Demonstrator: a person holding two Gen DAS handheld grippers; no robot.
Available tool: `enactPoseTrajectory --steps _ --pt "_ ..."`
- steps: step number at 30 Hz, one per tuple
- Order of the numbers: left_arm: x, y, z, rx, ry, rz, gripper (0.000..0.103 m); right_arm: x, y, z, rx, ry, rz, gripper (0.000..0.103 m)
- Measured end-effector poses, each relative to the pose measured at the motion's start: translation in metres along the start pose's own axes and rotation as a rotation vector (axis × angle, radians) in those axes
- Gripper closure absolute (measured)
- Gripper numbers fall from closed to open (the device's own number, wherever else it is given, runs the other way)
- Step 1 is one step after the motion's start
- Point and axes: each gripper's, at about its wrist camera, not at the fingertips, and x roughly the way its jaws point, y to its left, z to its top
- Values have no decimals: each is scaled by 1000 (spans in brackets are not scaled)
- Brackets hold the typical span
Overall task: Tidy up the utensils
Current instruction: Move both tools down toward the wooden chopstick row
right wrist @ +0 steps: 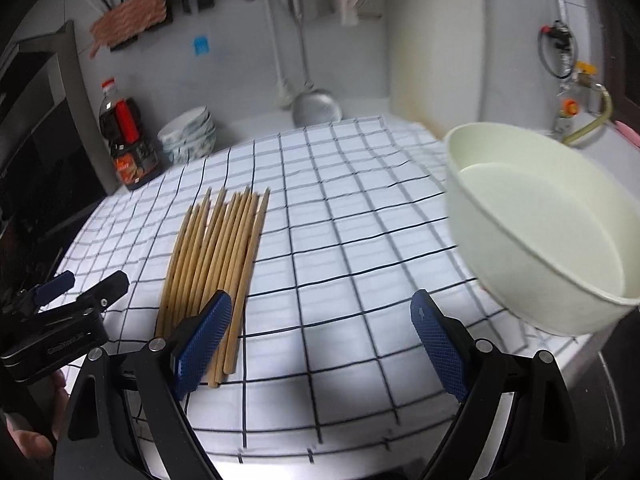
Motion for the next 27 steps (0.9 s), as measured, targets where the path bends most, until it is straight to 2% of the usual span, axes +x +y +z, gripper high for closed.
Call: enactPoseTrajectory --steps 10,23,27 --pt "21 11 -1 -12 30 14 6 59 25 15 -85 120 -11 16" --pt "38 14 0 -14 62 15 6 81 41 19 -206 186 -86 17" --pt "41 14 0 -16 67 18 6 77 41 18 -230 173 -82 17"
